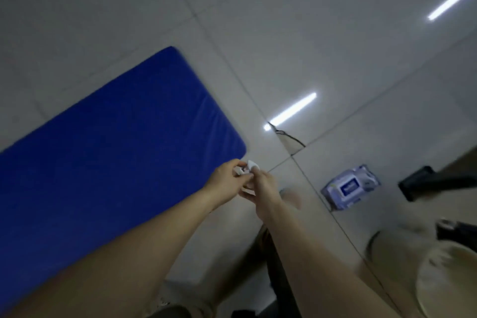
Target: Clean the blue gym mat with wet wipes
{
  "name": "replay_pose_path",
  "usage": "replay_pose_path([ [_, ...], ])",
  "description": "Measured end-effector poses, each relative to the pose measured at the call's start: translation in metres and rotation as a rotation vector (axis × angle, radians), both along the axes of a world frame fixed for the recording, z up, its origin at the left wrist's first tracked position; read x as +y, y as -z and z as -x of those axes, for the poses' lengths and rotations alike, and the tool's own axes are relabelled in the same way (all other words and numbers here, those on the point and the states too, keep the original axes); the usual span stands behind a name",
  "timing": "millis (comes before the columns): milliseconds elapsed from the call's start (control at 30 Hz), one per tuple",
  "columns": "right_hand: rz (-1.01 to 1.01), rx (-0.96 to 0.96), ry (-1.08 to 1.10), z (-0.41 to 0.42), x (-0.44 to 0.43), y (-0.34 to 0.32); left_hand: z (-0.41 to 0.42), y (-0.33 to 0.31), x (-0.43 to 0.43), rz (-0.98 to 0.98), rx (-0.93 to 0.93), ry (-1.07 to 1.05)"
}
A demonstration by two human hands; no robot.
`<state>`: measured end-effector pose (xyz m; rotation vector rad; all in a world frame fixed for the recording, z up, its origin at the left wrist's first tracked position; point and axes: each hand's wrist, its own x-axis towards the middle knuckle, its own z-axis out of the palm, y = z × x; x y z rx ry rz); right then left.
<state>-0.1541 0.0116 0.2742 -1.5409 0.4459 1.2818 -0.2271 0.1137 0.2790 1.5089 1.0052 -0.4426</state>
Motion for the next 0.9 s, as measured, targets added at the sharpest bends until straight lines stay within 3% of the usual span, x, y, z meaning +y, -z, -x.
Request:
replay_pose_path([
  [200,-0.025,-0.018,0.231,-0.099,-0.108,-0.079,-0.128,-0.087,-0.059,-0.027,0.003,0.116],
  [400,0.151,-0.142,0.366,-0.162,-0.220,-0.108,-0.225,-0.111,-0.135,0.005,0.041,0.330],
  [500,0.223,-0.166,0.551,-0.161,-0.265,-0.117,-0.252,-0.119,-0.173,0.089,0.045,0.349],
  [733,0.311,-0.116,1.214,-0.125,-0.373,-0.142,-0.277,-0.139,-0.293,0.215,0.046,0.524],
  [900,0.349,-0.088,1.444,-0.118,-0.437,-0.133,-0.295,-0.124,-0.382,0.302,0.097,0.593],
])
